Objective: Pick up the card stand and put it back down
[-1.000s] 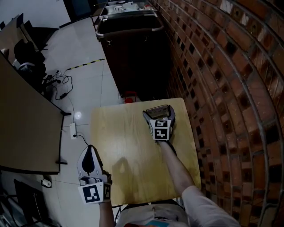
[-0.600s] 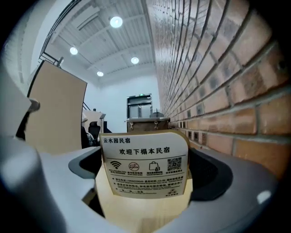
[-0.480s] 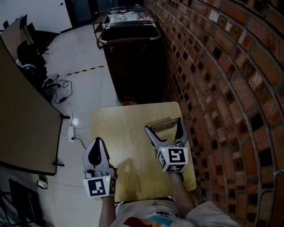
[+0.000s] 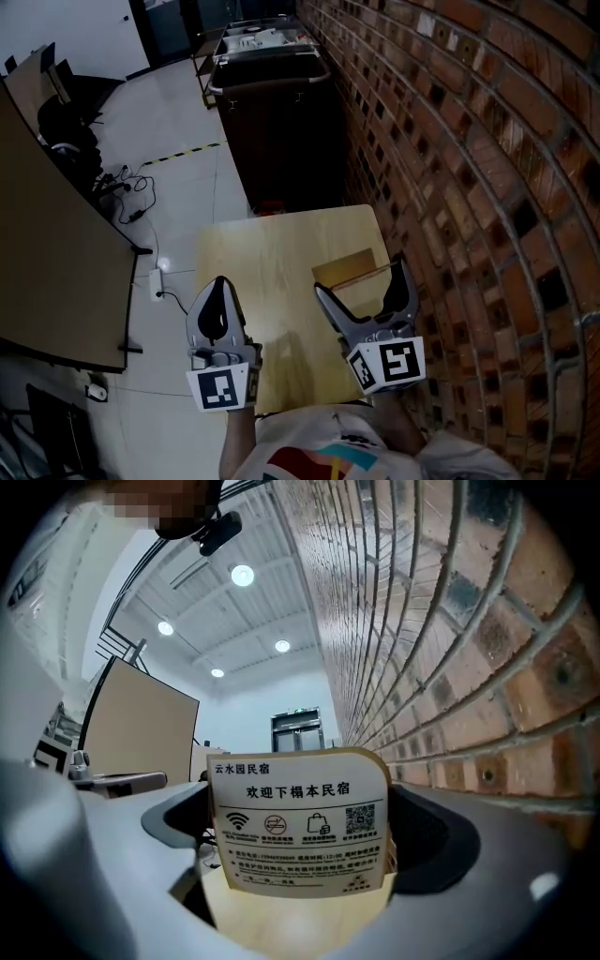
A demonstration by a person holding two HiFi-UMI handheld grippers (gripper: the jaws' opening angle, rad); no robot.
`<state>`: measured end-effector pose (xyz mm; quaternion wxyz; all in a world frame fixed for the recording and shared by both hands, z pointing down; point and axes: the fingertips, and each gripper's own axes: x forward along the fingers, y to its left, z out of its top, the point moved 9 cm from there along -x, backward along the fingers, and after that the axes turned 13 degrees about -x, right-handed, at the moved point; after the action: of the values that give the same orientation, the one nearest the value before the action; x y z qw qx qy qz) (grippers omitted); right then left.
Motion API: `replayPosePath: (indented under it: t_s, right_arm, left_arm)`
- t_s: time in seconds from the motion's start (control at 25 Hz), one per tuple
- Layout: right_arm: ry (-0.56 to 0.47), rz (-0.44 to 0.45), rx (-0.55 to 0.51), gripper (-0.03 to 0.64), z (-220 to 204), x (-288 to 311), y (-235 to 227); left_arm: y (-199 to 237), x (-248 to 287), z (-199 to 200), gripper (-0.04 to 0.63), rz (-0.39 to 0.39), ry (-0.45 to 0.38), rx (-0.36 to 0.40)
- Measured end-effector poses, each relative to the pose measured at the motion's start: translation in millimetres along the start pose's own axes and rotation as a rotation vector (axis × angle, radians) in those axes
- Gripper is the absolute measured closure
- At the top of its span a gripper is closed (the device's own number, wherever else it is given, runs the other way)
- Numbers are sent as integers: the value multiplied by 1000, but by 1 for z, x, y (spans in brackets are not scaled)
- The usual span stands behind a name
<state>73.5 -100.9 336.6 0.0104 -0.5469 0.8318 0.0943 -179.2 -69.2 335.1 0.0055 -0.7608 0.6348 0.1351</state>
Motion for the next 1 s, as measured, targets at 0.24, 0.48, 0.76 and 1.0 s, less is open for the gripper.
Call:
replayPosePath:
  t_s: [0.24, 0.48, 0.76, 1.0]
  right_arm:
    - [2, 19, 9, 42, -1, -4, 3]
    - [-4, 20, 9, 43, 0, -3, 1]
    - [-3, 28, 18, 42, 1, -4, 5]
    - [-5, 30, 22, 43, 1, -6, 6]
  left_arm:
    - [-2, -6, 0, 595, 17, -4, 2]
    - [-1, -6, 0, 595, 27, -6, -7]
    - [1, -10, 4, 595, 49, -14, 9]
    - [1, -12, 5, 595, 47, -25, 3]
